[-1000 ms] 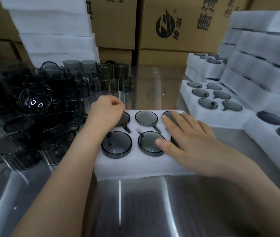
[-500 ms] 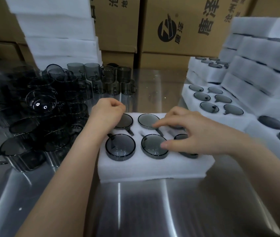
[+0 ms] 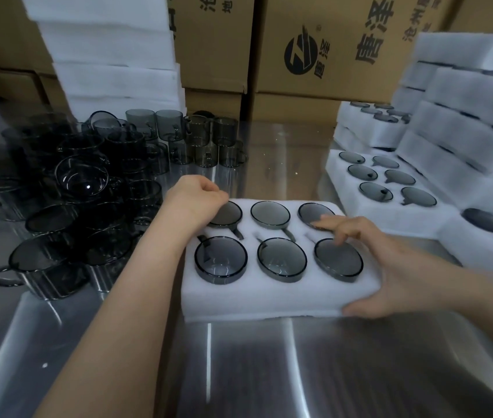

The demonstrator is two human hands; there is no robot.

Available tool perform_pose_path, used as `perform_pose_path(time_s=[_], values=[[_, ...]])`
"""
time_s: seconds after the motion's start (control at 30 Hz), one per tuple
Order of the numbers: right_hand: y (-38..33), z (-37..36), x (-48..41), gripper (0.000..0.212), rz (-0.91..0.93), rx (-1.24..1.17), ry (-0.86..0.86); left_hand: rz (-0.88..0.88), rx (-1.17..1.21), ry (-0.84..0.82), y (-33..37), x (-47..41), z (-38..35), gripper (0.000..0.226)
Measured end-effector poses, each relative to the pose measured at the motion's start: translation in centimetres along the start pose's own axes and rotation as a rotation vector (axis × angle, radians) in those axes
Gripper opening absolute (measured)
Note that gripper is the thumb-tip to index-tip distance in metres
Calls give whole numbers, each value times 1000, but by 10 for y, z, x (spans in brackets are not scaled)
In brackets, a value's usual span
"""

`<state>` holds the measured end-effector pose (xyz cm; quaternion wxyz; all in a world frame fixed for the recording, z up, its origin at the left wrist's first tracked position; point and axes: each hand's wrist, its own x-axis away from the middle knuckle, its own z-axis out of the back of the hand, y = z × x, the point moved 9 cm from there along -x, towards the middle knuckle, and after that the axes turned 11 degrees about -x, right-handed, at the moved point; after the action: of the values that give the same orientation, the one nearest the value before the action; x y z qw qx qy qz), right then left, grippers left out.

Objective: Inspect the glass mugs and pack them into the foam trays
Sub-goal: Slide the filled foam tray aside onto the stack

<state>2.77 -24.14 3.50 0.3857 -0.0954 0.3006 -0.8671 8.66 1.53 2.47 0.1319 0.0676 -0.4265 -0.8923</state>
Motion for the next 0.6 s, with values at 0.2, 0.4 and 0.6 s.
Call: perform_pose_path(time_s=[0.2,0.4,0.6], values=[[-8,0,2,32,163,130,152,-25,2,12,2,1,1,5],[-22,2,3,34,179,197,290,-68,109,161,12,7,26,9],[-37,31,2,34,103,250,503,-214,357,538,29,31,77,20]])
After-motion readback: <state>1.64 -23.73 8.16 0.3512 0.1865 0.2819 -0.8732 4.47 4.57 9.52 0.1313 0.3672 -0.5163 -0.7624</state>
